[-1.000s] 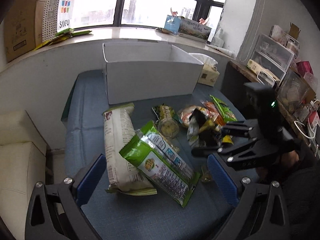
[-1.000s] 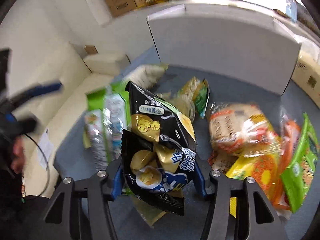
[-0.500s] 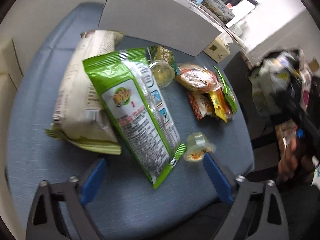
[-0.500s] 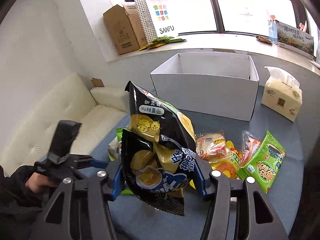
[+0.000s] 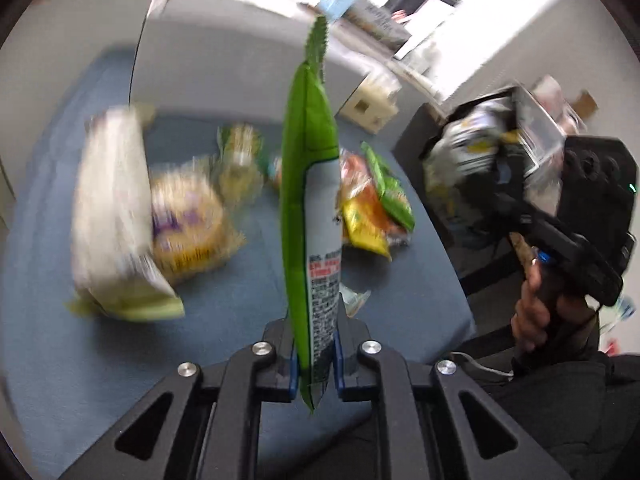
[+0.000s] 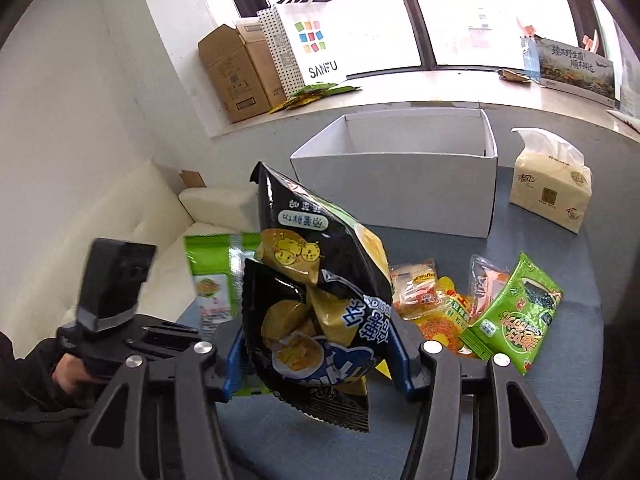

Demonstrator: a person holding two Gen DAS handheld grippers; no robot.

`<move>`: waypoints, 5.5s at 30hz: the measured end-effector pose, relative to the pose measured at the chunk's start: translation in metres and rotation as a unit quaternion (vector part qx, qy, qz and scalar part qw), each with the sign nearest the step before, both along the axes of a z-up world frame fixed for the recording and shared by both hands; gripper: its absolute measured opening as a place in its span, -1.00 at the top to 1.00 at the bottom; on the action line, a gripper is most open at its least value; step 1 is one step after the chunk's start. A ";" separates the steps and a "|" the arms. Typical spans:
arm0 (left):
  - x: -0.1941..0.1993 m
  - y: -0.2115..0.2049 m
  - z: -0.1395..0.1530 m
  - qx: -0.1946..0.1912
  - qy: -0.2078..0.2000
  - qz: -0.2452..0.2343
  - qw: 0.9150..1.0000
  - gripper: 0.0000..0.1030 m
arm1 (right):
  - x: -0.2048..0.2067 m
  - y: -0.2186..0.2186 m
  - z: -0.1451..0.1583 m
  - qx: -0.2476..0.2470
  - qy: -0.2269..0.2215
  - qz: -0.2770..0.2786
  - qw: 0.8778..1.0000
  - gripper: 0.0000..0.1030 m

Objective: Organize snacks
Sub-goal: 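Lower both held bags into the white box and open both grippers, then grasp the tall white snack bag with the left gripper and lift it, then grasp the green seaweed bag with the right gripper while the left holds the white bag, then carry the white bag and green seaweed bag into the white box and release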

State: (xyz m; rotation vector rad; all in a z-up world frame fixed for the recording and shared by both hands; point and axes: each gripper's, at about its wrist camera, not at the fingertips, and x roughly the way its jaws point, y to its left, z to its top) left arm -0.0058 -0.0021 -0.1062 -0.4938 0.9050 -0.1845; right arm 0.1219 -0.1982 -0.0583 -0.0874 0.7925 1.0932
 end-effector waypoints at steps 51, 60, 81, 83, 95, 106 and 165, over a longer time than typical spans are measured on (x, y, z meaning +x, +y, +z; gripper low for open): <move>0.051 0.066 0.110 0.212 -0.106 0.088 0.968 -1.00 | 0.070 0.019 0.072 0.045 -0.108 -0.104 0.988 -1.00; 0.008 0.054 0.069 0.188 -0.055 0.096 0.976 -1.00 | 0.006 -0.036 0.050 0.070 -0.087 -0.105 0.988 -1.00; 0.063 0.085 -0.059 0.143 0.133 0.104 0.975 -0.91 | -0.021 -0.043 0.034 0.039 -0.102 -0.096 0.989 -1.00; 0.062 0.081 -0.055 0.137 0.119 0.091 0.979 -0.60 | -0.023 -0.041 0.032 0.036 -0.103 -0.092 0.990 -1.00; 0.031 0.063 0.011 0.129 0.001 0.071 0.989 0.28 | -0.021 -0.035 0.022 0.017 -0.098 -0.098 0.990 -1.00; -0.007 0.031 0.091 0.102 -0.109 0.038 0.988 0.28 | 0.065 -0.045 -0.040 -0.088 -0.020 -0.189 0.978 -1.00; 0.204 0.118 0.118 0.026 -0.115 0.072 0.990 0.28 | 0.203 0.098 0.068 0.013 0.038 -0.136 0.990 -0.16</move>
